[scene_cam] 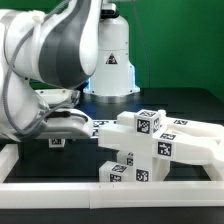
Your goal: Assemble chair
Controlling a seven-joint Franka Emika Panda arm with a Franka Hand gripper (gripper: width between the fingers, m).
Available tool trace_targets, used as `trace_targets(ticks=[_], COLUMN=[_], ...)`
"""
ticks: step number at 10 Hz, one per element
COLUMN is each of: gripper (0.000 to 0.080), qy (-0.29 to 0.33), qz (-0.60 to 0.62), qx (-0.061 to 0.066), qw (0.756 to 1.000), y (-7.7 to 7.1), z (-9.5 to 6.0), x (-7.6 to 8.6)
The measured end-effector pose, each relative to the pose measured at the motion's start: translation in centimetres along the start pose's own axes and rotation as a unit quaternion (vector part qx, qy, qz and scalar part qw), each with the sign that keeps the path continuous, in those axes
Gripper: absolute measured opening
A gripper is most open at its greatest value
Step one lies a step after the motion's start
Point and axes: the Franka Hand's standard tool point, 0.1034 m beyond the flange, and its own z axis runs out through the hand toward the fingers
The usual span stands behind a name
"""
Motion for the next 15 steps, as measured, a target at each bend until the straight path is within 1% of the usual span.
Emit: trace_targets(ticks=[1,2,5,6,7,8,9,10,11,12,13,14,15], gripper=[0.0649,0.0649,0.0649,0.0649,0.0649,0.0602,0.0602,0.0421,0.0421,0.0277,0.0278,0.0278,0.0278], qy=[-0.011,0.006,0.000,-0.030,-0.043,-0.045,-0.044,-0.044,-0.044,-0.044,-0.042,-0.010,0.018], qz=[0.005,0.006,0.008,0.018,0.024,0.026,0.025,0.025,0.025,0.025,0.025,0.021,0.009], qx=[0.002,0.001,0.001,0.004,0.003,0.003,0.004,0.004,0.004,0.004,0.004,0.003,0.005], qw=[1.000,1.000,1.000,0.999,0.999,0.999,0.999,0.999,0.999,0.999,0.999,1.000,1.000], y=[-0.2,0.0,0.1,0.3,0.2,0.2,0.2,0.2,0.2,0.2,0.2,0.0,-0.3], z=[0.1,0.4,0.7,1.7,2.2,2.4,2.4,2.4,2.4,2.4,2.2,0.5,-1.1], x=[-0.1,0.4,0.2,-0.3,-0.3,-0.2,-0.2,-0.2,-0.2,-0.2,-0.2,-0.2,-0.9])
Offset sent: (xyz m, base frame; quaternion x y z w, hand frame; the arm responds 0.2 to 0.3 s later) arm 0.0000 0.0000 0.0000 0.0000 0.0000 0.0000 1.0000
